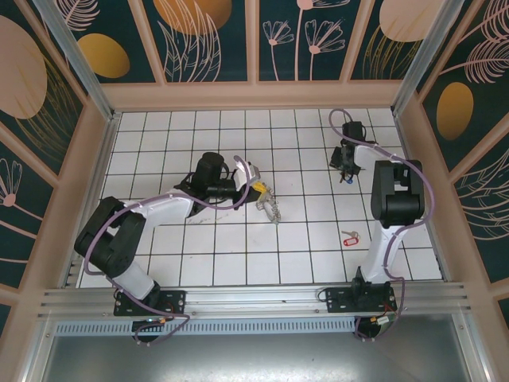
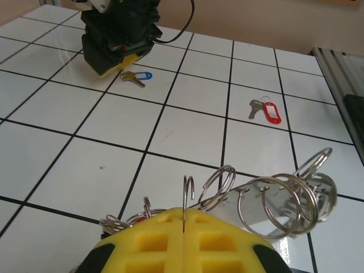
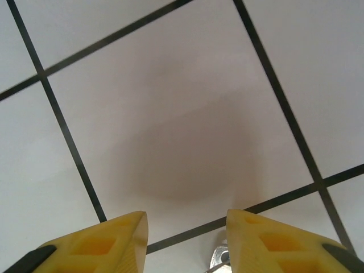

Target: Put the keys on the keyring

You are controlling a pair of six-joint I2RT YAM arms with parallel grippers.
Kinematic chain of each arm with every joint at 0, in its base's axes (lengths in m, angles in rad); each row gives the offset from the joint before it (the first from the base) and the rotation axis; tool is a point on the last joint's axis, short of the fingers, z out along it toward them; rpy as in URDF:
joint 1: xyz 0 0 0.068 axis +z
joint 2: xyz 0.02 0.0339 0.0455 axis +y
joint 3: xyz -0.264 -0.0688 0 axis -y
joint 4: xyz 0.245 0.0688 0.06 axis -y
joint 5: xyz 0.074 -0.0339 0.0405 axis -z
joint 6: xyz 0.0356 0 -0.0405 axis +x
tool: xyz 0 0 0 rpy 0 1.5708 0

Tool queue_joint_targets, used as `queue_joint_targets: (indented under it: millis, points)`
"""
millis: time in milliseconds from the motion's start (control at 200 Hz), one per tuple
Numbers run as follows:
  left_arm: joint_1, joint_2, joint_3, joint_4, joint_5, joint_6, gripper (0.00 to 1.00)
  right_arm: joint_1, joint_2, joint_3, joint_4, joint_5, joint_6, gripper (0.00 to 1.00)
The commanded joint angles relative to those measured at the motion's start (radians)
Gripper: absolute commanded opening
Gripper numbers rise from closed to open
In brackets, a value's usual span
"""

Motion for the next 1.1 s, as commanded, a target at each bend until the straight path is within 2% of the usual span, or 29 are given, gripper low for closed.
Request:
queue_joint_targets:
  millis: [0,80,591,811,1096]
  points:
    - [0.004,0.018,-0.005,0.088,0.056,-0.043,0.00,0.010,0.008,0.015,-0.050,0.058,-0.015,0.39]
    - [0.002,0.026,-0.007,0.094,0.070,-0.043,0.00,0.011,0.006,0.013,-0.055,0.058,-0.015,0.35]
    - [-0.021,0.039,-0.002,0.095,0.074,-0.036,0.00,0.033,-0.032,-0.019,-0.082,0.115,-0.008,0.37]
    - [-0.020,0.038,0.006,0.085,0.071,-0.028,0.00,0.044,-0.054,-0.037,-0.084,0.140,-0.008,0.26]
    - [-0.021,0.045,0.025,0.070,0.073,-0.020,0.00,0.051,-0.122,-0.096,-0.072,0.123,-0.021,0.16]
